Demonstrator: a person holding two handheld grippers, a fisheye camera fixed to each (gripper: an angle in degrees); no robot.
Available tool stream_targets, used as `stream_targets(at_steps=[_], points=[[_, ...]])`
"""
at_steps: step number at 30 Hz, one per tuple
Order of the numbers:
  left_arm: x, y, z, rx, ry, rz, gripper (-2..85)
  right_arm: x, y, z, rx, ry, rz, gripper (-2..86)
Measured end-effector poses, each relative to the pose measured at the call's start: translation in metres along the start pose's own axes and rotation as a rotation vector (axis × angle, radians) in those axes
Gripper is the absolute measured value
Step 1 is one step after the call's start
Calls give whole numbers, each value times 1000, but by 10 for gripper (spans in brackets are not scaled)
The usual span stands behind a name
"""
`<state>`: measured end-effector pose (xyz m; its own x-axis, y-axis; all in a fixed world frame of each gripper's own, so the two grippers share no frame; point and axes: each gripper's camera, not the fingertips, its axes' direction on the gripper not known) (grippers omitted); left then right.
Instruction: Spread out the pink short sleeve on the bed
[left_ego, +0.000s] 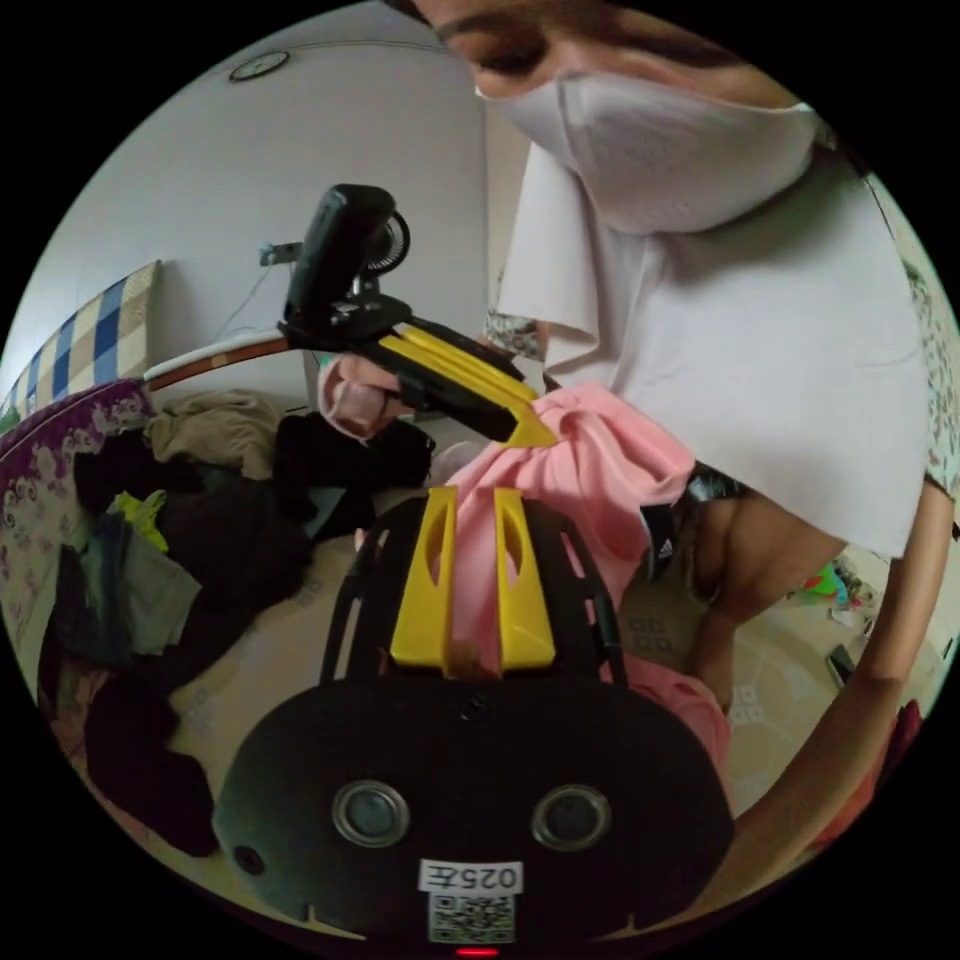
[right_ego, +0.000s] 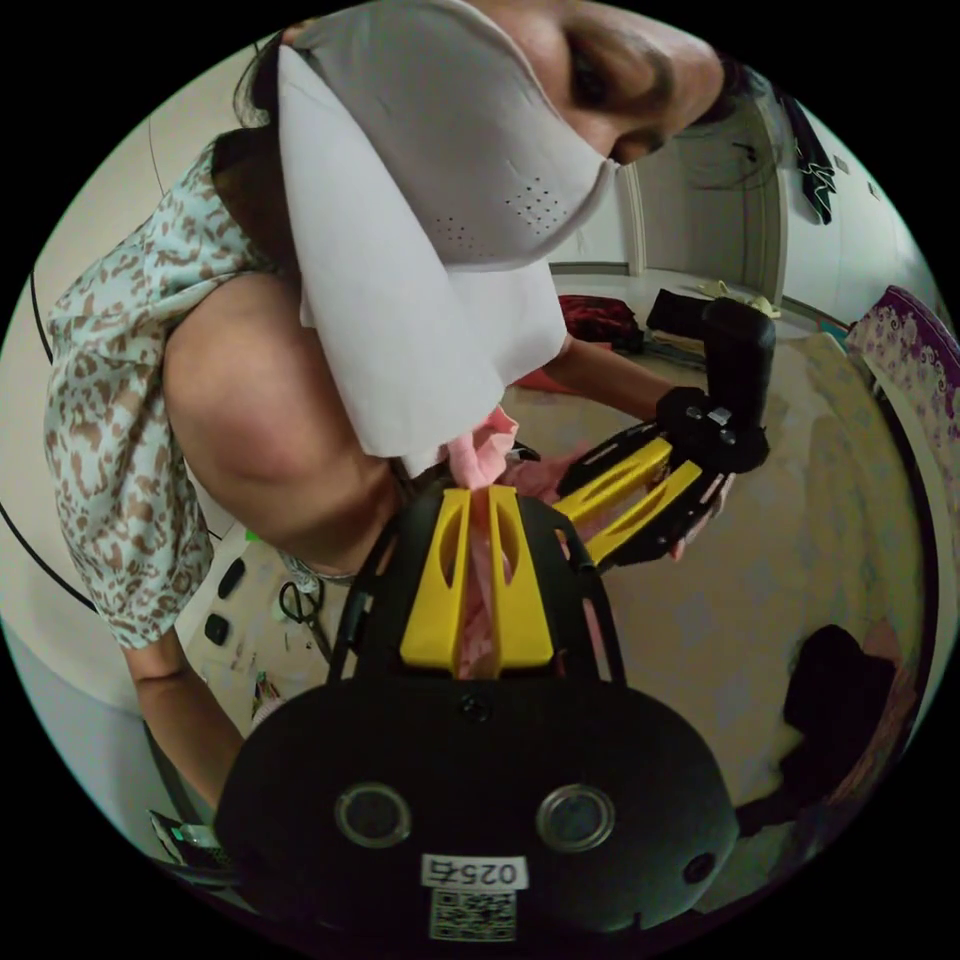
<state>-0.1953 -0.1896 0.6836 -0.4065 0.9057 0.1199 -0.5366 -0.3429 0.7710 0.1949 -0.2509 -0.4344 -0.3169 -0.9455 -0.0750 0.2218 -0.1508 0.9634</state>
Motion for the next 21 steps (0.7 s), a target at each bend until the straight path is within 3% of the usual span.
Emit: stream_targets(at_steps=[2,8,16,21], points=[[12,-3,19,-62,-3,36,26,1,-3,-5,5,-3,3,27],[41,6,47,-9,10,-32,-6,-1,-12,-22,7,18,34,30],[154,48,23,55,-424,-241,-9,-13,7,-41,109,327,278,41],[235,48,31,101,-627,-314,-9,-13,7,-39,210,340,323,23]])
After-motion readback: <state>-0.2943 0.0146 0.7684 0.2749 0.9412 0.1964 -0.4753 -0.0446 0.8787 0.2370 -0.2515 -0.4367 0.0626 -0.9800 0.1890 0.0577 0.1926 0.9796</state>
